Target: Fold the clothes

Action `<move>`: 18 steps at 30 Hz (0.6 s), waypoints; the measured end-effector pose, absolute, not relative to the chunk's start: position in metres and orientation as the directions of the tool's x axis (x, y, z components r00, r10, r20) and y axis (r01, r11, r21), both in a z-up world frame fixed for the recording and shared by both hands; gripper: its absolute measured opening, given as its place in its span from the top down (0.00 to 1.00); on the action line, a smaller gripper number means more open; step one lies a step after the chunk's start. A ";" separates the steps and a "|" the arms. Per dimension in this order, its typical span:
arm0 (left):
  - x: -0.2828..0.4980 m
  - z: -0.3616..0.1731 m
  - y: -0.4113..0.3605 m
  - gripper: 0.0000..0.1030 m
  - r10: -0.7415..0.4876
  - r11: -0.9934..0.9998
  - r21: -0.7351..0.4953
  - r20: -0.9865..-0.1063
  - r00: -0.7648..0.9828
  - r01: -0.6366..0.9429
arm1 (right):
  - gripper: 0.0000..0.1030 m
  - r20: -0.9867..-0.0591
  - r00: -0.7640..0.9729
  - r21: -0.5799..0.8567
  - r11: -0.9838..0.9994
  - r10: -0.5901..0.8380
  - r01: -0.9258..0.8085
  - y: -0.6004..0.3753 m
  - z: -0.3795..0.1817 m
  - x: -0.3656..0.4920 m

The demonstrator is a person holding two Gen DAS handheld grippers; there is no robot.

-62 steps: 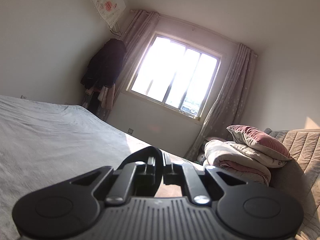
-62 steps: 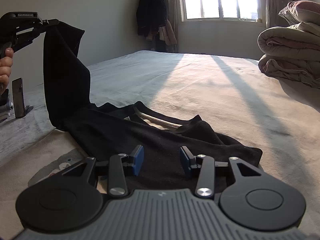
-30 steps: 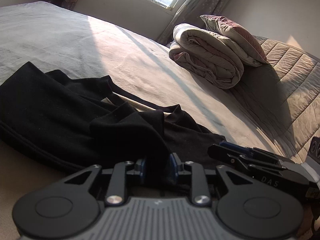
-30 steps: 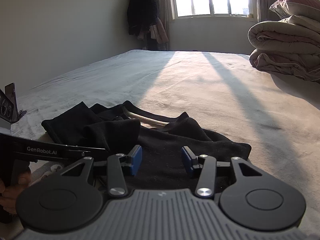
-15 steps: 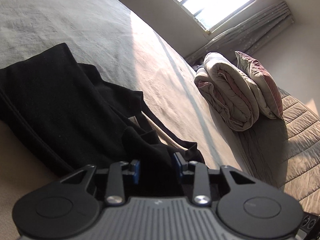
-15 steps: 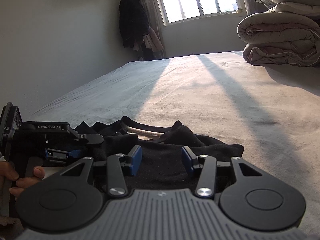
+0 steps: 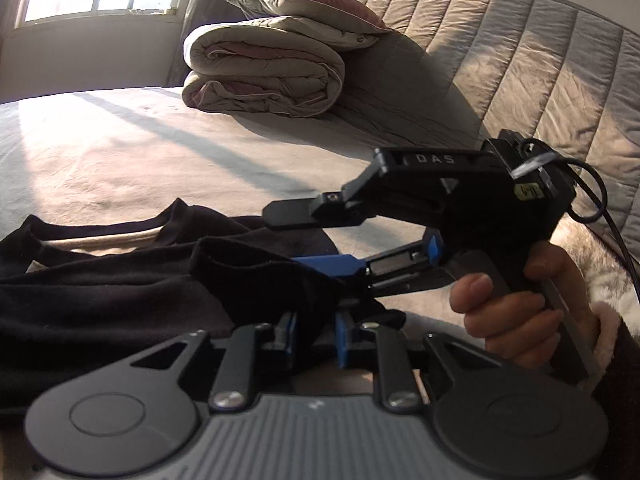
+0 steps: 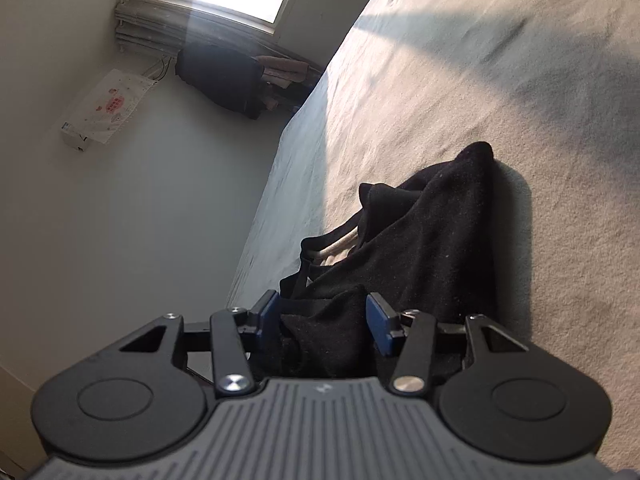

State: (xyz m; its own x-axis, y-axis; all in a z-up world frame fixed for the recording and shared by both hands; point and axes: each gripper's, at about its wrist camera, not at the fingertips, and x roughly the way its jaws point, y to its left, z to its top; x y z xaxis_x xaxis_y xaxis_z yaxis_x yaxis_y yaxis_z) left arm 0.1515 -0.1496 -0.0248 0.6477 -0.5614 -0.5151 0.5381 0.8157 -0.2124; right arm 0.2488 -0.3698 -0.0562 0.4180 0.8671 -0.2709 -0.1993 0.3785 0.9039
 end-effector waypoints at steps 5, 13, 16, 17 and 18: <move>0.134 -0.022 -0.158 0.64 -0.561 0.787 -0.102 -0.529 0.636 0.609 | 0.49 -0.281 0.410 0.905 0.382 0.868 -0.188 -0.373 -0.052 0.245; 0.129 -0.007 -0.109 0.48 -0.443 0.870 -0.052 -0.517 0.732 0.490 | 0.49 -0.351 0.407 0.874 0.451 0.844 -0.181 -0.376 -0.046 0.242; 0.132 -0.003 -0.076 0.40 -0.341 0.923 -0.023 -0.511 0.789 0.384 | 0.71 -0.406 0.417 0.828 0.520 0.813 -0.207 -0.365 -0.040 0.239; 0.134 -0.001 -0.064 0.38 -0.288 0.943 -0.002 -0.508 0.812 0.333 | 0.86 -0.426 0.433 0.807 0.550 0.794 -0.214 -0.361 -0.038 0.237; 0.137 0.002 -0.051 0.38 -0.228 0.961 0.021 -0.502 0.834 0.275 | 0.89 -0.434 0.458 0.790 0.572 0.776 -0.221 -0.359 -0.036 0.235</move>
State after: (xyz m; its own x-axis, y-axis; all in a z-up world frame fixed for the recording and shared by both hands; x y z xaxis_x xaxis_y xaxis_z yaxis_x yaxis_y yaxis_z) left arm 0.1367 -0.0509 0.0017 0.8343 -0.2280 -0.5019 0.2754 0.9611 0.0213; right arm 0.2351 -0.3588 -0.0362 0.4582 0.7759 -0.4337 -0.2207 0.5719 0.7901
